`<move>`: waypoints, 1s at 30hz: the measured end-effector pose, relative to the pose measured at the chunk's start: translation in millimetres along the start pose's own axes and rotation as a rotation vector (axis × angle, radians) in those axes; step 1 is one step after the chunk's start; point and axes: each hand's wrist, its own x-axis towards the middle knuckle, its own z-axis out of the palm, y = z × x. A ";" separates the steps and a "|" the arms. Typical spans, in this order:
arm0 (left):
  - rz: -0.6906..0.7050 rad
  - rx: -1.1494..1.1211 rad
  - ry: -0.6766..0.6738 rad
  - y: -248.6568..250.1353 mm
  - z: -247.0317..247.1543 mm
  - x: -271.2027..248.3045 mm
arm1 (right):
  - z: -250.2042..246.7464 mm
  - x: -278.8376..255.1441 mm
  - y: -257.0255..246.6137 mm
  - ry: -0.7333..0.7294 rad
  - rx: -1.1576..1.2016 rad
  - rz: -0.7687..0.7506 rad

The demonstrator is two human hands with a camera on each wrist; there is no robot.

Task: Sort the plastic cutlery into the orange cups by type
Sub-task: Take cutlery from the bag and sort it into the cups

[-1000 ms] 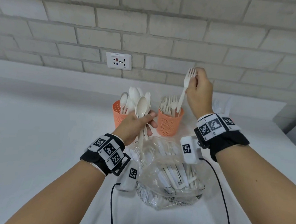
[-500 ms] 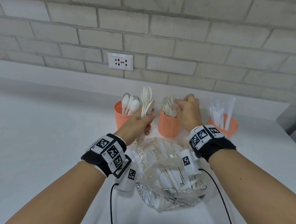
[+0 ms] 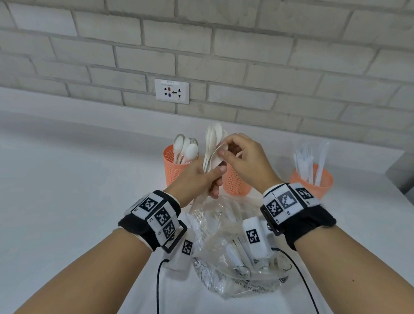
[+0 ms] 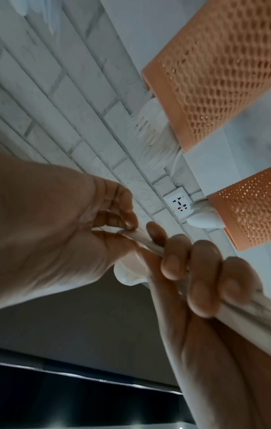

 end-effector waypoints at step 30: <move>-0.185 0.497 0.324 -41.4 -101.9 37.1 | 49.9 80.8 -20.2 0.461 0.877 0.283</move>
